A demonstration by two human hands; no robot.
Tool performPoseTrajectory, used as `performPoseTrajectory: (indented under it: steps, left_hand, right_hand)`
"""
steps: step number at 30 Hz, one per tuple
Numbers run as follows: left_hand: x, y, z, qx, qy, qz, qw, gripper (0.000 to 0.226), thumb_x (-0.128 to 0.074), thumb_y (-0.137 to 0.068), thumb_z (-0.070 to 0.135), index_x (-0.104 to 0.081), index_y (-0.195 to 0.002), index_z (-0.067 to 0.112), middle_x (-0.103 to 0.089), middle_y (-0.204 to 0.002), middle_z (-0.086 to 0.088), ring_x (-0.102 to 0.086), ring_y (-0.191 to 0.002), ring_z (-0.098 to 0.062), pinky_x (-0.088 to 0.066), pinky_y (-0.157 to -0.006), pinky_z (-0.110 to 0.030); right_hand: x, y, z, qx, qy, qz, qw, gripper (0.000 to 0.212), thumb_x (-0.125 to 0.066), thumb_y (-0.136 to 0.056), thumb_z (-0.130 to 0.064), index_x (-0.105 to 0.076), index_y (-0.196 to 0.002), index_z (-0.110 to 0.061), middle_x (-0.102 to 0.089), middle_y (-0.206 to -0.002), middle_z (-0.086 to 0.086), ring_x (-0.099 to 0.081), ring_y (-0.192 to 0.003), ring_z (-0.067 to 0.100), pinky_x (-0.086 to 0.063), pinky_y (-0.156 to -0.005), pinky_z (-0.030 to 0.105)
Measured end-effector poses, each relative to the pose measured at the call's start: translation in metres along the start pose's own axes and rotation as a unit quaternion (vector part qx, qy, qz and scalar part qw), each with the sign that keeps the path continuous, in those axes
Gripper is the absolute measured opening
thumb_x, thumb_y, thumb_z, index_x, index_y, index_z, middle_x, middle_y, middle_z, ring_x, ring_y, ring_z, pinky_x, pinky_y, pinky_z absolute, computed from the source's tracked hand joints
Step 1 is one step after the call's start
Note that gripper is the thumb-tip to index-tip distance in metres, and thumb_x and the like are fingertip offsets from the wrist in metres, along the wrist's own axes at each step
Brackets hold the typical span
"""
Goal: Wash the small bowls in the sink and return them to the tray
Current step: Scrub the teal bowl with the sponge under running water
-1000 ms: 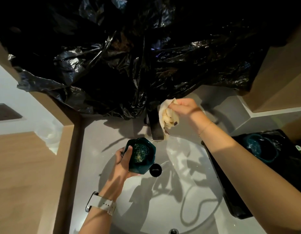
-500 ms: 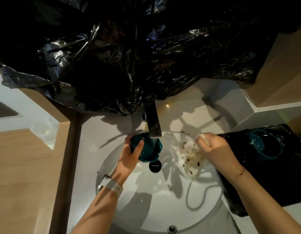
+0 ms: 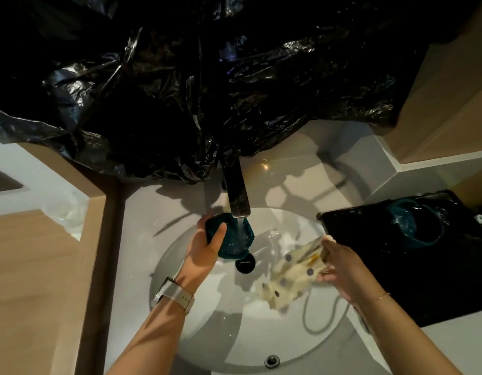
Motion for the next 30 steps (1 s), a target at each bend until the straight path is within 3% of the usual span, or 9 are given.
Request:
performPoseTrajectory:
  steps: [5,10,13,16,18,20,22,27,30]
  left_hand:
    - [-0.008,0.009,-0.005,0.043,0.071,-0.011,0.997,0.025,-0.043,-0.103,0.029,-0.041,-0.128,0.024,-0.056,-0.114,0.004,-0.056,-0.111,-0.022,-0.054,-0.092,-0.049]
    - [-0.015,0.010,-0.022,0.086,0.129,-0.007,0.988,0.030,-0.044,-0.102,0.034,-0.044,-0.129,0.021,-0.058,-0.121,-0.005,-0.059,-0.111,-0.022,-0.058,-0.079,-0.034]
    - [-0.017,0.010,-0.024,0.110,0.144,0.015,0.983,0.025,-0.044,-0.102,0.029,-0.046,-0.125,0.018,-0.059,-0.122,-0.013,-0.061,-0.109,-0.029,-0.057,-0.086,-0.042]
    - [-0.018,0.008,-0.023,0.123,0.157,0.039,0.979,0.028,-0.049,-0.102,0.029,-0.047,-0.123,0.010,-0.058,-0.124,-0.022,-0.058,-0.114,-0.038,-0.048,-0.098,-0.057]
    - [-0.018,0.004,-0.024,0.112,0.154,0.045,0.981,0.038,-0.055,-0.094,0.034,-0.049,-0.119,0.006,-0.060,-0.115,-0.020,-0.060,-0.108,-0.038,-0.050,-0.096,-0.047]
    - [-0.018,0.002,-0.027,0.101,0.148,0.043,0.983,0.033,-0.054,-0.098,0.026,-0.049,-0.121,0.002,-0.062,-0.106,-0.013,-0.062,-0.097,-0.027,-0.054,-0.084,-0.028]
    - [-0.018,0.001,-0.030,0.093,0.124,0.032,0.987,0.026,-0.048,-0.102,0.018,-0.046,-0.124,0.005,-0.059,-0.100,-0.002,-0.060,-0.089,-0.010,-0.052,-0.073,-0.012]
    - [-0.017,0.001,-0.034,0.078,0.018,0.001,0.997,0.032,-0.047,-0.101,0.037,-0.042,-0.129,0.023,-0.058,-0.109,0.004,-0.058,-0.100,-0.016,-0.048,-0.095,-0.036]
    - [-0.020,0.005,-0.030,0.090,0.068,0.007,0.994,0.042,-0.048,-0.095,0.046,-0.047,-0.121,0.013,-0.062,-0.108,-0.006,-0.061,-0.099,-0.022,-0.051,-0.089,-0.037]
  right_hand:
    - [-0.035,0.016,-0.004,-0.146,-0.334,-0.118,0.924,0.028,-0.051,-0.089,-0.009,-0.062,-0.113,0.002,-0.070,-0.089,0.009,-0.067,-0.061,0.015,-0.057,-0.059,0.021]
    - [-0.085,0.019,-0.024,-0.088,-0.324,-0.210,0.918,0.029,-0.043,-0.099,-0.021,-0.063,-0.103,0.000,-0.070,-0.084,0.015,-0.065,-0.068,0.019,-0.060,-0.066,0.029]
    - [-0.119,0.024,-0.030,0.017,-0.202,-0.276,0.939,0.021,-0.043,-0.097,-0.010,-0.060,-0.104,0.001,-0.065,-0.094,0.018,-0.065,-0.079,0.022,-0.058,-0.075,0.027]
    - [-0.131,0.012,-0.025,0.186,0.073,-0.227,0.953,0.023,-0.058,-0.089,0.003,-0.058,-0.112,-0.001,-0.065,-0.101,0.012,-0.065,-0.091,0.022,-0.053,-0.080,0.022]
    - [-0.138,0.004,-0.025,0.318,0.339,-0.175,0.868,0.031,-0.064,-0.089,-0.009,-0.060,-0.120,-0.009,-0.064,-0.117,0.007,-0.060,-0.109,0.024,-0.042,-0.093,0.017]
    - [-0.153,0.003,-0.019,0.436,0.537,-0.167,0.702,0.033,-0.059,-0.093,-0.020,-0.061,-0.125,-0.018,-0.056,-0.134,-0.002,-0.052,-0.121,0.018,-0.035,-0.101,0.014]
    - [-0.162,0.002,-0.011,0.455,0.601,-0.169,0.635,0.034,-0.053,-0.091,-0.027,-0.063,-0.123,-0.025,-0.056,-0.135,-0.005,-0.053,-0.120,0.018,-0.042,-0.100,0.022]
    - [-0.170,-0.005,-0.012,0.391,0.638,-0.236,0.620,0.016,-0.057,-0.085,-0.013,-0.069,-0.077,-0.008,-0.064,-0.077,0.009,-0.055,-0.073,0.024,-0.038,-0.064,0.022]
    - [-0.173,-0.003,-0.014,0.405,0.577,-0.275,0.654,0.015,-0.060,-0.078,-0.006,-0.059,-0.062,-0.006,-0.057,-0.063,0.007,-0.049,-0.063,0.023,-0.045,-0.063,0.033]
Point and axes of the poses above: each hand's wrist, its own y-axis away from the middle knuckle, its own x-axis out of the back of the hand, z = x × y, the point moved 7 cm from there along -y, towards the middle knuckle
